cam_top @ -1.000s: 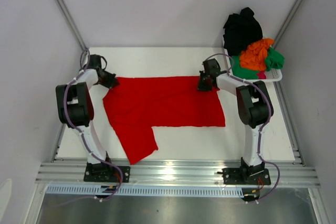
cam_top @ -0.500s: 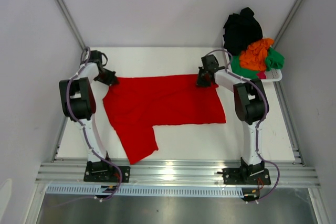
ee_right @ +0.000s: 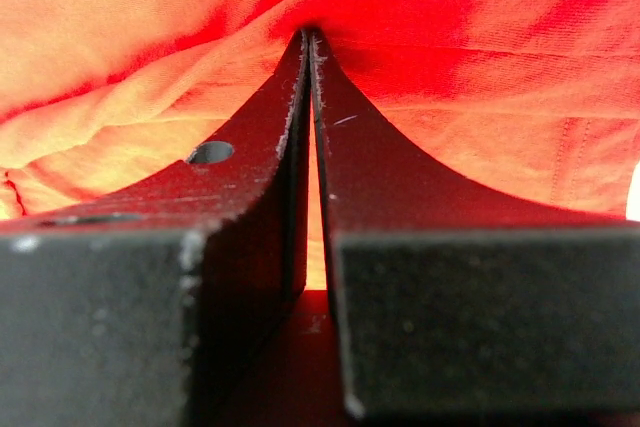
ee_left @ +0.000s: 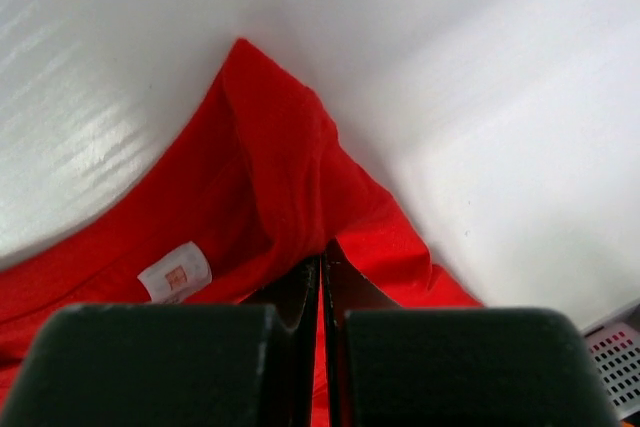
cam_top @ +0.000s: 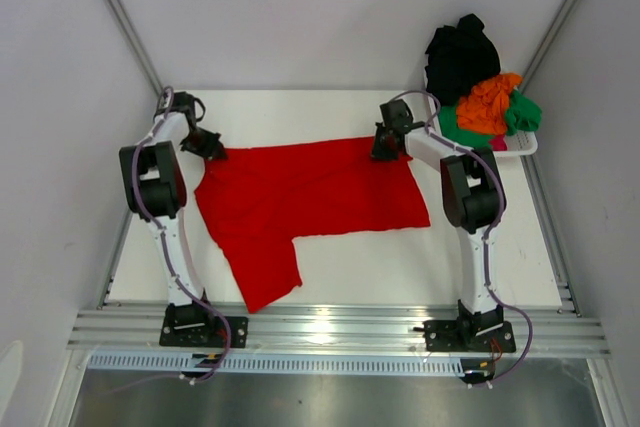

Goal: Fold and stack the t-shirts
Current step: Fold the tshirt

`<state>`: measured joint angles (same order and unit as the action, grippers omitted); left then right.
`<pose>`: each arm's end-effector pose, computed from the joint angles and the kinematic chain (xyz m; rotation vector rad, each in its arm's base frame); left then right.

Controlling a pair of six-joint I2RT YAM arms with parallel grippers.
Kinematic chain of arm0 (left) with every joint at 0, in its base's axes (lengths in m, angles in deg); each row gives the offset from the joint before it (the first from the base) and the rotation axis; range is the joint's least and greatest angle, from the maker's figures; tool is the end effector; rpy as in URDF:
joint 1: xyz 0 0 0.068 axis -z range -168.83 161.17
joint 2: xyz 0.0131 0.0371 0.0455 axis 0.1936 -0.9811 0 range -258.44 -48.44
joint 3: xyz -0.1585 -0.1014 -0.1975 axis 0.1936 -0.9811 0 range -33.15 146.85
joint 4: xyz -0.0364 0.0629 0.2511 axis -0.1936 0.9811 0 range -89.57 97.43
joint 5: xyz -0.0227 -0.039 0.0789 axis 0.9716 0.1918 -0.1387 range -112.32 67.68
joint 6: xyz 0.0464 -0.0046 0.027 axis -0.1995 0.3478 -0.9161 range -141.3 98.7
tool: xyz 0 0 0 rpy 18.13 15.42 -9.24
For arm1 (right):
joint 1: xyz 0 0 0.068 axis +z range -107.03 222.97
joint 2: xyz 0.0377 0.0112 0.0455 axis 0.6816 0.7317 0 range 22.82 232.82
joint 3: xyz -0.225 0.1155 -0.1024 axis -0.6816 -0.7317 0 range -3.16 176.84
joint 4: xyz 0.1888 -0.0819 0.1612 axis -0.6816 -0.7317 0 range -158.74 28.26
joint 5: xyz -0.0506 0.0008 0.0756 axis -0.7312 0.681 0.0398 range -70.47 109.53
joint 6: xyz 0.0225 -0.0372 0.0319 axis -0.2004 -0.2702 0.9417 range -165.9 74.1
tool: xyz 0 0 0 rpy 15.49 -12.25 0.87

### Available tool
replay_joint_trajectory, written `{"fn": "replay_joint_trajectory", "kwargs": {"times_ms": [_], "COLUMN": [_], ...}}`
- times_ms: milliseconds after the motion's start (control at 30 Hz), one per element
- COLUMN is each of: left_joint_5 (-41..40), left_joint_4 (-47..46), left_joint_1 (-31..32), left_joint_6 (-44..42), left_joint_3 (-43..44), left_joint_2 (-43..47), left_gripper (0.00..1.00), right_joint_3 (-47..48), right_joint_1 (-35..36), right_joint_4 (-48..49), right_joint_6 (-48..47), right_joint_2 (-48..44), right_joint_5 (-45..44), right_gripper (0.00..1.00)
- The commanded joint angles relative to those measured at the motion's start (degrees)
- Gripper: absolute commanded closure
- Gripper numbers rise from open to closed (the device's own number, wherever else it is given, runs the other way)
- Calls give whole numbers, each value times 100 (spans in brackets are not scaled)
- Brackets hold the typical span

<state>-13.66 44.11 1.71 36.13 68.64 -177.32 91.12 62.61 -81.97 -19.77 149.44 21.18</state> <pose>0.4617 0.0714 0.1578 -1.5508 2.4149 -0.3961 0.4547 0.1633 0.1580 0.1308 2.5228 0.3664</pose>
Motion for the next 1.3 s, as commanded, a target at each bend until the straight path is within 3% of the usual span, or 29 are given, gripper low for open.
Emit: {"fn": "replay_joint_trajectory", "kwargs": {"times_ms": [0,367,500,667,733,833,867,900,933,1000,1033,1067,1167,1267], "left_joint_5": [110,-58,100,380,539,812,751,664,610,305,154,-30,-812,-823], "left_joint_4": [316,1152,1117,678,441,-25,-26,-26,26,412,544,649,808,791], "left_joint_1": [-83,-83,-118,-136,-127,-101,-66,-39,39,145,285,373,724,883], "left_joint_6": [-82,-645,-698,-1285,-1716,-2419,-2569,-2962,-3148,-3570,-3676,-3756,-3959,-4073], "left_joint_3": [463,2343,2371,2266,2029,1477,1283,1168,906,763,684,388,-220,-660], "left_joint_2": [-207,-1095,-1105,-341,289,941,1318,1496,1654,1954,2024,2120,2192,2218], "left_gripper": [99,99,99,99,93,54,38,32,28,25,24,21,21,22], "right_joint_3": [205,731,978,952,952,952,952,961,978,1074,1188,1259,1260,1207], "right_joint_1": [5,-48,-74,-74,-92,-100,-101,-109,-109,-127,-127,-110,-66,-48], "right_joint_4": [-254,-288,-394,-333,-315,-315,-324,-333,-359,-481,-526,-578,-623,-675], "right_joint_6": [129,340,419,349,296,138,60,-2,-90,-361,-467,-582,-890,-978], "right_joint_2": [222,467,565,231,-15,-305,-366,-489,-525,-586,-621,-639,-710,-710], "right_joint_5": [-165,-68,89,239,327,380,432,485,555,836,967,1134,1145,1118], "right_gripper": [99,99,98,98,97,94,87,80,64,52,39,33,24,21]}}
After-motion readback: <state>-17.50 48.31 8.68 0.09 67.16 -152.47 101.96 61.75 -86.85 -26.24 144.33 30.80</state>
